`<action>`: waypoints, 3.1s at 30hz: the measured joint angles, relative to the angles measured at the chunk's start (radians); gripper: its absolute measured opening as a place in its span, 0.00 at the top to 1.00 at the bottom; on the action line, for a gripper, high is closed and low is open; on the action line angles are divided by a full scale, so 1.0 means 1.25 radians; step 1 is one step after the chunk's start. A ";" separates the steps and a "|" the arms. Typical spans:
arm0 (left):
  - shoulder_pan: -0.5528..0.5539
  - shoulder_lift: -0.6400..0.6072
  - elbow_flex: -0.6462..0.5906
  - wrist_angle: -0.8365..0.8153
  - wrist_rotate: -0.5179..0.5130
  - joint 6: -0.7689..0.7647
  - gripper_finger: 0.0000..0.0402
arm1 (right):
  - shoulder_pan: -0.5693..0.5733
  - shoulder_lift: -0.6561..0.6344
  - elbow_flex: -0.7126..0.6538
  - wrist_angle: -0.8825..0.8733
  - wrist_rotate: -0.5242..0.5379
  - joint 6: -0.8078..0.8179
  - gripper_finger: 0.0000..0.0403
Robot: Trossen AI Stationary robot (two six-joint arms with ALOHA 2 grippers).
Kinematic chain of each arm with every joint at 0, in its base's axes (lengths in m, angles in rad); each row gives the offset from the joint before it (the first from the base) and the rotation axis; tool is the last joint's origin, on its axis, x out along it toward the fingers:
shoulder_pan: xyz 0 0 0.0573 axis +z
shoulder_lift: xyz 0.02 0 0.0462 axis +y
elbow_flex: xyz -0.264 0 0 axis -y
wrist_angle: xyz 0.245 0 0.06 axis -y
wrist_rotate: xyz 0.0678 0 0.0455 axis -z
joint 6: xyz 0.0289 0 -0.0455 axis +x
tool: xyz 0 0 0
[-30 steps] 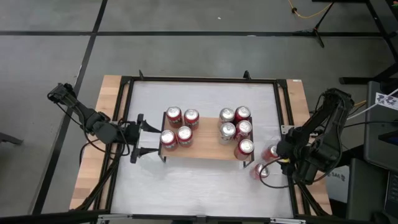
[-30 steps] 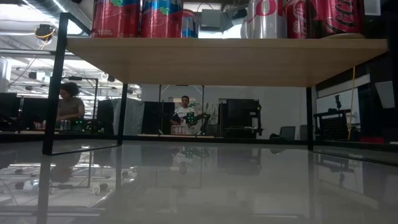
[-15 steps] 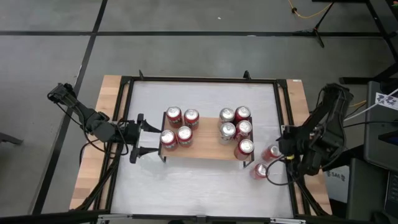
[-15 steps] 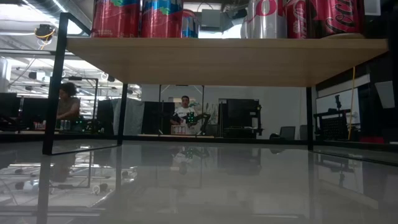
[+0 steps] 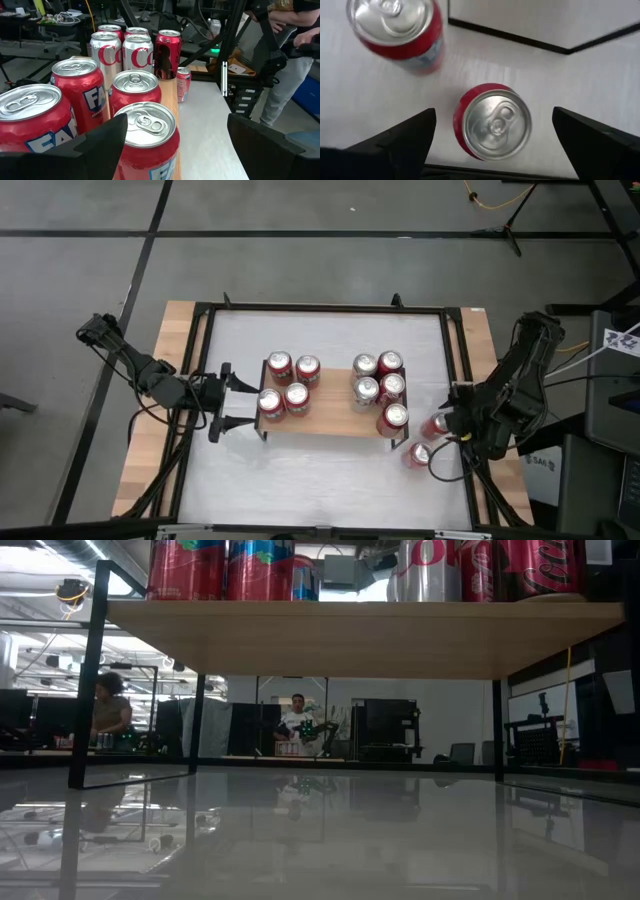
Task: Place canned beverage on shelf
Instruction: Put the red soda can on the shelf
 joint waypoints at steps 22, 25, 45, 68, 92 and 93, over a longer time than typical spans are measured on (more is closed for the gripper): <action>0.000 0.000 0.000 0.000 -0.077 -0.042 0.16 | 0.000 0.000 -0.120 0.050 0.000 -0.143 0.04; 0.000 0.000 0.000 -0.001 -0.077 -0.041 0.16 | 0.000 0.000 -0.131 0.067 0.000 -0.143 0.04; 0.000 0.000 0.000 -0.001 -0.078 -0.042 0.16 | 0.000 0.001 -0.133 0.176 0.001 -0.140 0.04; 0.000 0.000 0.000 -0.001 -0.078 -0.042 0.16 | 0.000 0.001 -0.133 0.177 -0.001 -0.133 0.04; 0.000 0.000 0.000 -0.001 -0.078 -0.042 0.16 | 0.000 0.085 -0.133 0.169 -0.015 -0.140 0.10; 0.000 0.000 0.000 -0.001 -0.077 -0.042 0.16 | 0.000 0.089 -0.133 0.170 -0.015 -0.140 0.12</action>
